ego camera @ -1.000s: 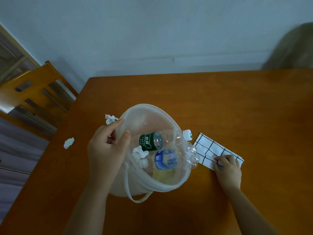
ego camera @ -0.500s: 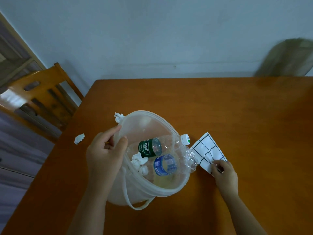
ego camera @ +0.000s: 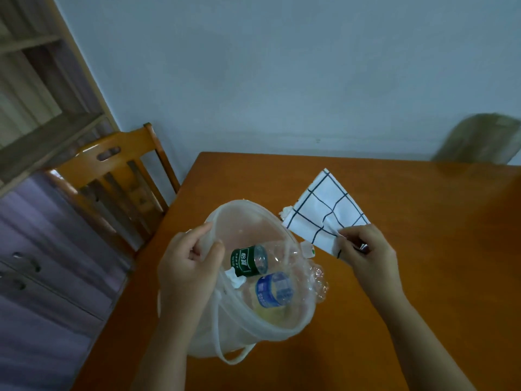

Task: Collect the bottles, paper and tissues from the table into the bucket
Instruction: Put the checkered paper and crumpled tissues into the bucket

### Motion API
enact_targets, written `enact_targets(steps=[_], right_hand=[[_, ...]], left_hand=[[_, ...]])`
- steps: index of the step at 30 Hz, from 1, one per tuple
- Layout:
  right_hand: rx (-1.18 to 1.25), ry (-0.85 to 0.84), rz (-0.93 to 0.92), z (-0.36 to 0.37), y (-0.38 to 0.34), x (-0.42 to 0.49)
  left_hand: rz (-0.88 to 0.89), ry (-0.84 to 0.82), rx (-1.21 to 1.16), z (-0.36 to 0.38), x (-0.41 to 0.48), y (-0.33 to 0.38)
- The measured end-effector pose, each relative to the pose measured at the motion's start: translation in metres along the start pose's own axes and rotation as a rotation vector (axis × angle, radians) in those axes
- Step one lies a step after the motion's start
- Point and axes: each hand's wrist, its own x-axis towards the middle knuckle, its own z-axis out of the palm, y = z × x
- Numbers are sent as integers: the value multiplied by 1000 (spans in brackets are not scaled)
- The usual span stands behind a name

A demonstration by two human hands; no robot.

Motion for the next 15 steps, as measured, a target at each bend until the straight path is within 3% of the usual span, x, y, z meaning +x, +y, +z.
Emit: enact_targets(steps=[10, 15], right_hand=[[-341, -440, -345, 105, -85, -25], [-384, -593, -454, 148, -102, -20]], left_hand=[[11, 69, -15, -70, 18, -42], [30, 128, 46, -81, 32, -53]])
